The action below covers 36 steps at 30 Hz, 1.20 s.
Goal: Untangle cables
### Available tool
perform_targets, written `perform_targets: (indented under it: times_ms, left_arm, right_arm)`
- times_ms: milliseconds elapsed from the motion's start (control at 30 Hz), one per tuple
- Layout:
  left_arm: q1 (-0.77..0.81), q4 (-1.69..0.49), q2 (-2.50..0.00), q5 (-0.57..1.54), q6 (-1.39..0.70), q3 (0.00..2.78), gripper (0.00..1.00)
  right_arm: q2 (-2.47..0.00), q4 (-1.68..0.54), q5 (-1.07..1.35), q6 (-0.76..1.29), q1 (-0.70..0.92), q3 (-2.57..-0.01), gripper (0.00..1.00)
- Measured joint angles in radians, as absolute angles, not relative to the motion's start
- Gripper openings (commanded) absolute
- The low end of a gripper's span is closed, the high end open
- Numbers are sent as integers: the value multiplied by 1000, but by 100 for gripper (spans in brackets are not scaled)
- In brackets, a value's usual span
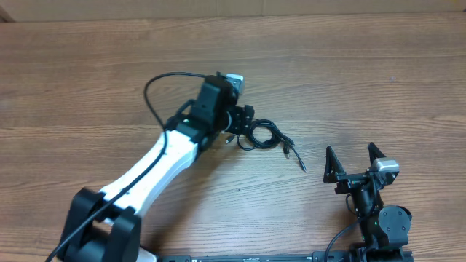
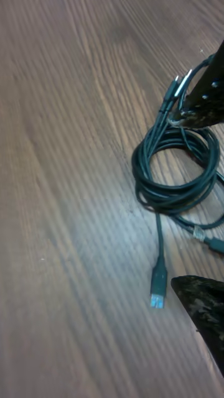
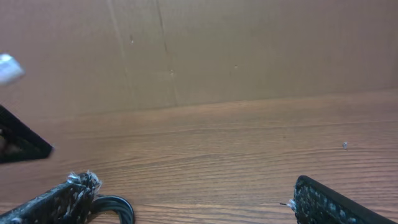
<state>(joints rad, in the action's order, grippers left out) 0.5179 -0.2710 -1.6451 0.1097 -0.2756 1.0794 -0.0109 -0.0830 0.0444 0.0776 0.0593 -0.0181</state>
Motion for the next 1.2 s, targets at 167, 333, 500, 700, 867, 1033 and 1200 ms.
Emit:
perform_targets:
  times_ms: [167,333,500,700,867,1033,1200]
  left_arm:
    - [568,-252,-1730,80,-296,1081,74]
    - [595,-237,-1800,42,-321,1081,68]
    - [605,-194,-1863,21,-349,1081,66]
    - [619,-165,-1890,13,-376,1082,59]
    - [636,-162,-1919,3,-386,1082,49]
    - [638,-160,-1929,-6,-395,1086,28]
    - [638,-160,-1932,-8,-393,1087,16]
  right_arm:
    - [-11,-83,44,78,59,-18,100]
    - [-11,-83,44,78,59,-18,100]
    - [-11,-84,45,78,59,-18,100]
    - [-11,-84,45,78,59,-18,100]
    - [-11,-84,44,78,59,-18,100]
    - [-11,-83,45,78,59,-18,100]
    - [-11,-84,45,78,59,-18,100]
